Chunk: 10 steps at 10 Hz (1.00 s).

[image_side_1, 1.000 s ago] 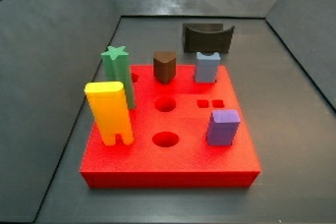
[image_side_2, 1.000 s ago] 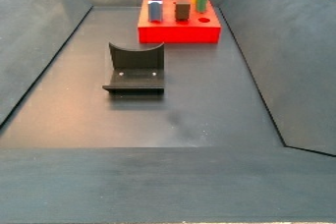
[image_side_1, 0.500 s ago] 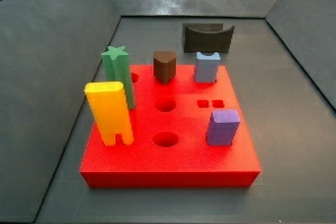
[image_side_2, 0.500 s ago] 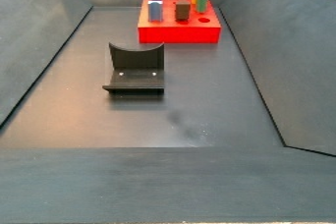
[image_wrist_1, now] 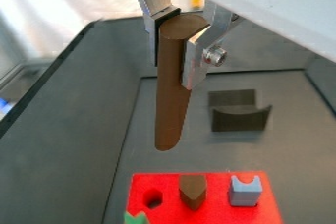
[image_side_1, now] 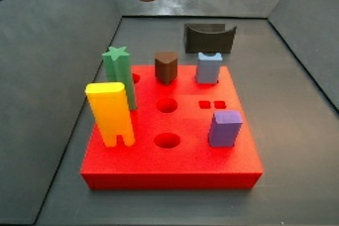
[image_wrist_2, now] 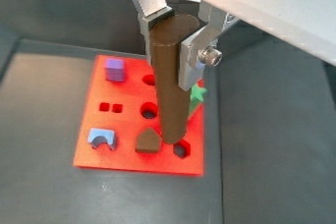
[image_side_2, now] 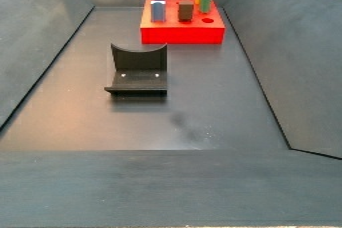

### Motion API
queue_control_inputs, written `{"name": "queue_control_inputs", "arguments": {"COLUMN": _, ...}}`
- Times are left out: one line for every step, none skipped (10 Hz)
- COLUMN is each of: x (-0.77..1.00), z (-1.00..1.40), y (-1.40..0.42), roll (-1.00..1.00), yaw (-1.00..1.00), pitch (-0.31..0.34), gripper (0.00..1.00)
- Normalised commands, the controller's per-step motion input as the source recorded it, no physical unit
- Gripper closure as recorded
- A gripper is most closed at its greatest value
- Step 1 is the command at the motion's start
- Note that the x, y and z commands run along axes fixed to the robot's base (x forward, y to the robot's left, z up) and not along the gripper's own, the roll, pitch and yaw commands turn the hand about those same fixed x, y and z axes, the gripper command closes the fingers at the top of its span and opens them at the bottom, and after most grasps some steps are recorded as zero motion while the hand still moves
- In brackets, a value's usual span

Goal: Pick up the oval object. Move up. Place the oval object on the fixture. Regrasp the oval object. Move to above the board. Insert the oval object.
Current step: Move to above the board.

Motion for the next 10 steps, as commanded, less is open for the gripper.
{"name": "queue_control_inputs", "arguments": {"x": 0.00, "z": 0.00, "y": -0.02, "roll": -0.25, "yaw": 1.00, "pitch": -0.100, "gripper": 1.00}}
{"name": "queue_control_inputs", "arguments": {"x": -0.01, "z": 0.01, "y": 0.00, "roll": -0.24, "yaw": 1.00, "pitch": -0.124, "gripper": 1.00}}
{"name": "queue_control_inputs", "arguments": {"x": -0.02, "z": 0.01, "y": 0.01, "roll": -0.23, "yaw": 1.00, "pitch": -0.145, "gripper": 1.00}}
{"name": "queue_control_inputs", "arguments": {"x": -0.03, "z": 0.01, "y": 0.01, "roll": -0.23, "yaw": 1.00, "pitch": -0.173, "gripper": 1.00}}
{"name": "queue_control_inputs", "arguments": {"x": -0.05, "z": 0.00, "y": 0.02, "roll": -0.22, "yaw": 1.00, "pitch": -0.220, "gripper": 1.00}}
{"name": "queue_control_inputs", "arguments": {"x": -0.07, "z": 0.00, "y": 0.02, "roll": -0.21, "yaw": 1.00, "pitch": -0.268, "gripper": 1.00}}
{"name": "queue_control_inputs", "arguments": {"x": -0.09, "z": 0.00, "y": 0.02, "roll": -0.21, "yaw": 1.00, "pitch": -0.332, "gripper": 1.00}}
{"name": "queue_control_inputs", "arguments": {"x": -0.11, "z": 0.00, "y": 0.03, "roll": -0.14, "yaw": 0.66, "pitch": -0.305, "gripper": 1.00}}
{"name": "queue_control_inputs", "arguments": {"x": -0.11, "z": 0.01, "y": 0.03, "roll": -0.09, "yaw": 0.34, "pitch": -0.246, "gripper": 1.00}}
{"name": "queue_control_inputs", "arguments": {"x": -0.10, "z": 0.00, "y": 0.03, "roll": -0.07, "yaw": 0.24, "pitch": -0.209, "gripper": 1.00}}
